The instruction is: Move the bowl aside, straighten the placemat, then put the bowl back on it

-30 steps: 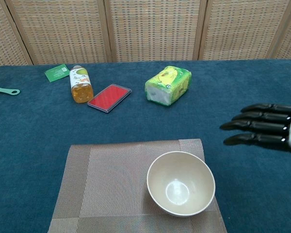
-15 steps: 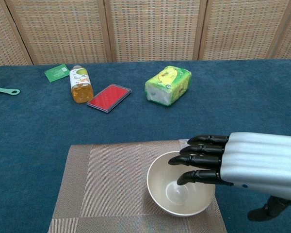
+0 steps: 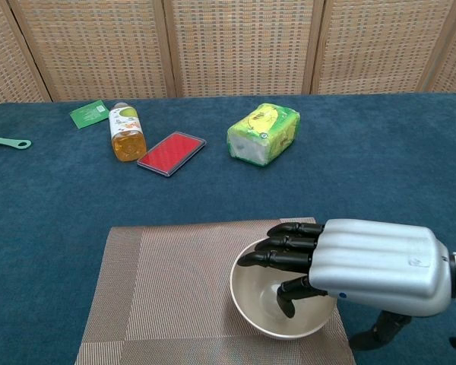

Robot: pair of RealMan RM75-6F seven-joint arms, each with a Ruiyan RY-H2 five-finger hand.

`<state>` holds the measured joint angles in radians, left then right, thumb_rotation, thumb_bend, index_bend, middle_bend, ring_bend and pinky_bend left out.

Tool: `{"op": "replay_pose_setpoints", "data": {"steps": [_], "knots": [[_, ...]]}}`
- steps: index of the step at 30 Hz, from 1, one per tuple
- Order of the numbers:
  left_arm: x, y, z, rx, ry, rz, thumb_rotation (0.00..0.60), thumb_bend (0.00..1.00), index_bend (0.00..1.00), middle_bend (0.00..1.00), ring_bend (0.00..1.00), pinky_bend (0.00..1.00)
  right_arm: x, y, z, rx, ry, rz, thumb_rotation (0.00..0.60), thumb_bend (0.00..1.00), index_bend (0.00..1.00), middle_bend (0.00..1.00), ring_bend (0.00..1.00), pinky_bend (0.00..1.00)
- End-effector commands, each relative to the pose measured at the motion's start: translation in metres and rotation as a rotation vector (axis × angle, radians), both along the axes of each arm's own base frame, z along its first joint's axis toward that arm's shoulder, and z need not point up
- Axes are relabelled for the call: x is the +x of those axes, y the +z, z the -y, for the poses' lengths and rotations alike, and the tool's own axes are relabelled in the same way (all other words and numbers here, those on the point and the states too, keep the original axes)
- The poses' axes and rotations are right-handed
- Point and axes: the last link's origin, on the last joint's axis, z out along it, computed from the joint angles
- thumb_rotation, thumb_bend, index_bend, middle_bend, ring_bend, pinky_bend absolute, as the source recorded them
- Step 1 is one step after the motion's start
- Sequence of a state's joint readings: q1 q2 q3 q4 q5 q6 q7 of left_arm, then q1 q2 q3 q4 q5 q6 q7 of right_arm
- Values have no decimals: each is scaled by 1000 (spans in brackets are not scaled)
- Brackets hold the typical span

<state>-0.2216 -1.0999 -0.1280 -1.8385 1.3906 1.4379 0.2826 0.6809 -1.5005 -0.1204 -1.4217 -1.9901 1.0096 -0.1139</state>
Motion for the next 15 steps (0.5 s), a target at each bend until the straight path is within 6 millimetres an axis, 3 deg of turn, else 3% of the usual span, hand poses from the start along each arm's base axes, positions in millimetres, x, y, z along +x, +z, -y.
{"op": "replay_pose_setpoints", "data": {"steps": [1,6,12,15], "knots": [[0,0,0,0,0,2,600,0,0,0,0,0,2,-3,0,12,3,24,600,459,559,0,0,0],[-1,1,0,1,2,7,600,0,0,0,0,0,2,-6,3,16,-1,90,600,567,725,0,0,0],[-1,2,1,0,1,10,600,0,0,0,0,0,5,8,18,-3,-67,189,600,577,745,0,0,0],[-1,1,2,-4,1,11,600,0,0,0,0,0,6,26,34,-54,-95,220,600,577,748,0,0,0]]}}
